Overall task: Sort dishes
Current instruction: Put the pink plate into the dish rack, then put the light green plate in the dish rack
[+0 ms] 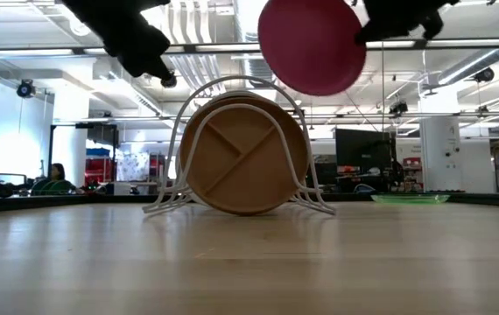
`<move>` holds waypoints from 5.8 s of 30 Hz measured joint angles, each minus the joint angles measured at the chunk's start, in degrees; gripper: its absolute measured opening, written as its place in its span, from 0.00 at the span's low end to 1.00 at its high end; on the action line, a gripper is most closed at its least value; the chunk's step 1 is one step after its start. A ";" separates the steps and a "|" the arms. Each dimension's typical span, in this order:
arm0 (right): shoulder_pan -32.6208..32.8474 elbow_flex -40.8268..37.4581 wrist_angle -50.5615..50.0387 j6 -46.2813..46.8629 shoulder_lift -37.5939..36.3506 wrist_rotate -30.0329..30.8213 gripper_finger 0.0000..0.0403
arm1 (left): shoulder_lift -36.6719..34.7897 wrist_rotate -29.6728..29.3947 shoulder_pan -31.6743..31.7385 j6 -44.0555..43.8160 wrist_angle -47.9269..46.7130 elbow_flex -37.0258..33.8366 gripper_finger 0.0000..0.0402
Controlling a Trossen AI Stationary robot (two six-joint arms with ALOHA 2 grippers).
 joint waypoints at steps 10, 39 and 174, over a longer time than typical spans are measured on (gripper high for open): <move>-13.43 0.00 18.75 -13.78 5.25 -16.55 0.00 | -0.07 -5.70 2.09 1.72 -2.48 0.10 0.00; -17.58 3.20 28.18 -4.76 32.42 -21.47 0.00 | -0.04 -5.75 3.67 1.71 -3.49 0.03 0.00; -17.52 1.99 -1.26 8.24 21.94 -34.42 0.01 | 0.13 -5.11 3.64 -0.45 -2.72 -1.62 0.00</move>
